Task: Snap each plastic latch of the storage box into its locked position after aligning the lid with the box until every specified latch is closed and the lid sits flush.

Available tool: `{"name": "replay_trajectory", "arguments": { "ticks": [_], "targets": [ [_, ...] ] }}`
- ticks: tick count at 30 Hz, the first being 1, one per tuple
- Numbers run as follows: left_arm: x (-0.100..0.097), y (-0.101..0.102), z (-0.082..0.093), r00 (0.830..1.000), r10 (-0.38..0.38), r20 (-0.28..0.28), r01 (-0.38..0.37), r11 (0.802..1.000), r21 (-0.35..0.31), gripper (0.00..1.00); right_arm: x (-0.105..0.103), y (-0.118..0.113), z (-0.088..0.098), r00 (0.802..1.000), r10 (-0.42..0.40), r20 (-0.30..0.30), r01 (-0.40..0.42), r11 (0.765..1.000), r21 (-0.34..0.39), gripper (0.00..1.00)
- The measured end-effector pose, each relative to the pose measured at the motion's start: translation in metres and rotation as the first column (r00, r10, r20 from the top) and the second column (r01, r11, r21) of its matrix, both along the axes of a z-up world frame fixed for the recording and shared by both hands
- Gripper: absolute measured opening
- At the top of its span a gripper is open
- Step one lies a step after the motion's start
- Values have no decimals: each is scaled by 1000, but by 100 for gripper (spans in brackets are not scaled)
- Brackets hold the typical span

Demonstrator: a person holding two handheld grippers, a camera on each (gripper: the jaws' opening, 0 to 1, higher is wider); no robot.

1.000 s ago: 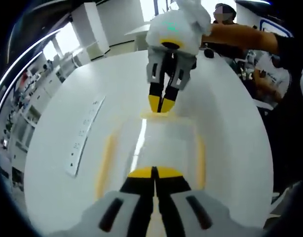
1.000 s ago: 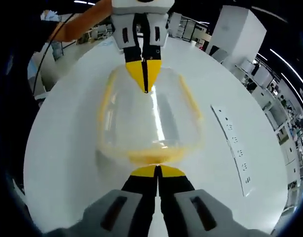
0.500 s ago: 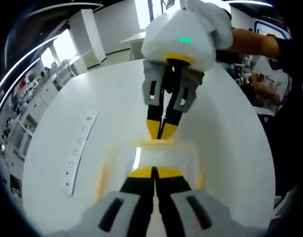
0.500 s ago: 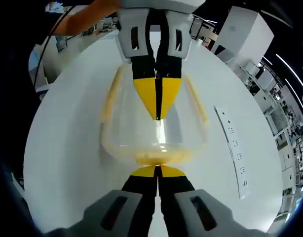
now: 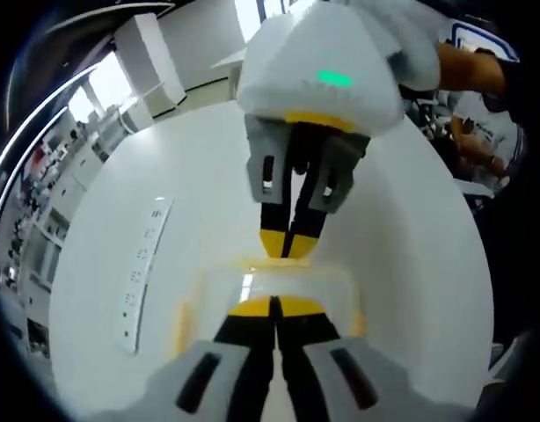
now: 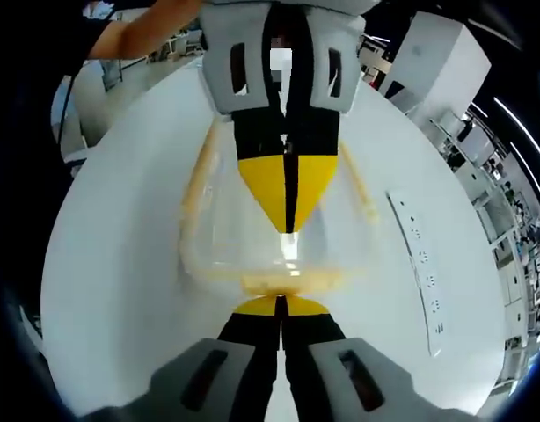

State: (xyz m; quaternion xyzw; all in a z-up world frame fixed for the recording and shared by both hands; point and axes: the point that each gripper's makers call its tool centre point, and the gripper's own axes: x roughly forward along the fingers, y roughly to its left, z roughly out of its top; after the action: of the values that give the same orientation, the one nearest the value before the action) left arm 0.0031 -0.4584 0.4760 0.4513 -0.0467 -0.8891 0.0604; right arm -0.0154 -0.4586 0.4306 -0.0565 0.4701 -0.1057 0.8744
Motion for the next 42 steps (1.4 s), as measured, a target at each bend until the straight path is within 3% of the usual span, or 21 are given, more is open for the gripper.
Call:
{"name": "replay_trajectory", "arguments": {
  "ticks": [8, 13, 14, 15, 19, 22, 37, 42],
  "targets": [
    [-2, 2, -1, 1000, -12, 10, 12, 1000, -4, 0, 1, -5, -4, 999, -1, -52, 2, 1000, 22, 0],
    [-5, 3, 0, 1000, -17, -16, 17, 1000, 7, 0, 2, -7, -6, 998, -15, -57, 17, 1000, 25, 0],
    [-2, 1, -1, 1000, 2, -9, -2, 1000, 4, 0, -8, -11, -7, 992, -76, -98, 77, 997, 10, 0],
    [-4, 3, 0, 1000, -9, -24, 10, 1000, 11, 0, 1, -6, -8, 997, -25, -77, 27, 1000, 16, 0],
    [-4, 3, -2, 999, -16, -44, 16, 1000, 12, 0, 1, -4, -6, 999, -6, -39, 8, 999, 38, 0],
    [-5, 1, -2, 998, -15, -59, 16, 999, 30, 0, 3, -6, -7, 999, -5, -41, 6, 1000, 10, 0],
    [-7, 1, 1, 990, 23, -137, -17, 999, 44, 0, 3, -2, -9, 998, -10, 63, 10, 1000, 3, 0],
    [7, -9, 16, 982, 49, -180, -50, 999, -4, 4, -5, -5, -4, 997, -33, 65, 34, 999, -19, 0]
  ]
}}
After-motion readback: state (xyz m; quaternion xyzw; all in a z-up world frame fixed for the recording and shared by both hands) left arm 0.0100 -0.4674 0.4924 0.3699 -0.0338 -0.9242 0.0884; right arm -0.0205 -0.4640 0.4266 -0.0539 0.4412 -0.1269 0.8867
